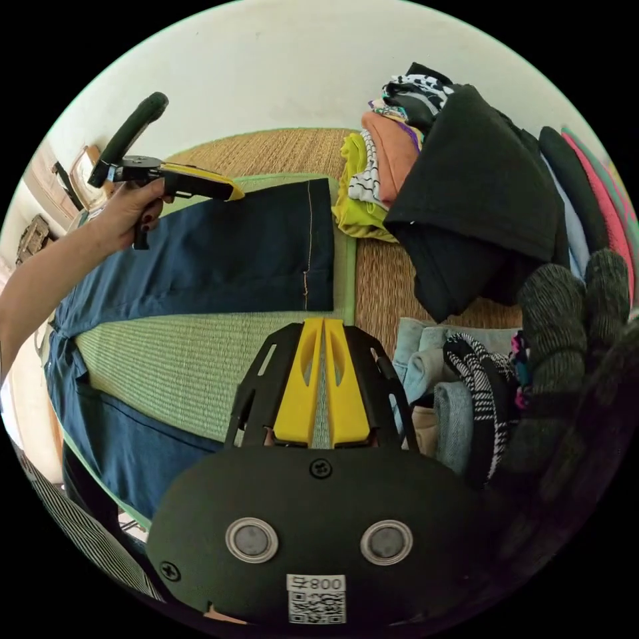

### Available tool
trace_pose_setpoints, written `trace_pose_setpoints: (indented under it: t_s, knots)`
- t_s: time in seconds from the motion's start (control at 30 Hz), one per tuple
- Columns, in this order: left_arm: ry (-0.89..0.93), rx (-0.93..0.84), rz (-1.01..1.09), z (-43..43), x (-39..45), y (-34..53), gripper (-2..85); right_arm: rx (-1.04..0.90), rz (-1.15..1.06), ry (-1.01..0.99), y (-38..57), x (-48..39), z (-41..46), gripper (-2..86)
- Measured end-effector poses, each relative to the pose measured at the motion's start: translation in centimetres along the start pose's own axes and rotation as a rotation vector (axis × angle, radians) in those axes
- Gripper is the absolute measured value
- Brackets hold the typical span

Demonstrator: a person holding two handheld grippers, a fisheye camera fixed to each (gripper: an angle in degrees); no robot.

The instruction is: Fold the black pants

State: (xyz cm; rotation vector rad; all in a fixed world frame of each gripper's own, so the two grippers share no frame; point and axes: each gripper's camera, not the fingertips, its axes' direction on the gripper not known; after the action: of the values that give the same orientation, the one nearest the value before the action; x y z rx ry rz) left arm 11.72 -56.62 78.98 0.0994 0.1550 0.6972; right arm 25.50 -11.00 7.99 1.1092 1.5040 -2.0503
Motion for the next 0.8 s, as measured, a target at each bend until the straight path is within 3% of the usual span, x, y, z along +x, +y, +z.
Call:
trace_pose_setpoints:
  t_s: [0.07,0.17,0.33,0.47,0.63,0.8]
  knots:
    - [0.045,0.065,-0.012,-0.7,0.5,0.8,6.2,0.028,-0.025,-0.084,1.8,-0.3,-1.8,3.0]
    - [0.306,0.113,0.058,-0.9,3.1,3.1,7.6,0.023,-0.055,-0.104,6.1,-2.2,-4.2,6.3]
    - [0.535,-0.087,0.229,3.5,11.9,8.0,10.0,-0.085,-0.043,0.001,15.3,-5.6,-7.3,6.3]
    - [0.518,-0.166,0.288,6.0,16.4,9.9,10.2,-0.205,0.009,0.158,21.6,-6.7,-8.2,7.4]
    - [0.276,-0.186,0.324,7.8,20.1,11.8,6.5,-0.241,0.107,-0.001,24.6,-6.1,-7.1,8.0]
    - [0.21,-0.216,0.327,8.9,22.7,13.4,3.5,-0.234,0.082,0.056,26.8,-7.9,-7.7,7.2]
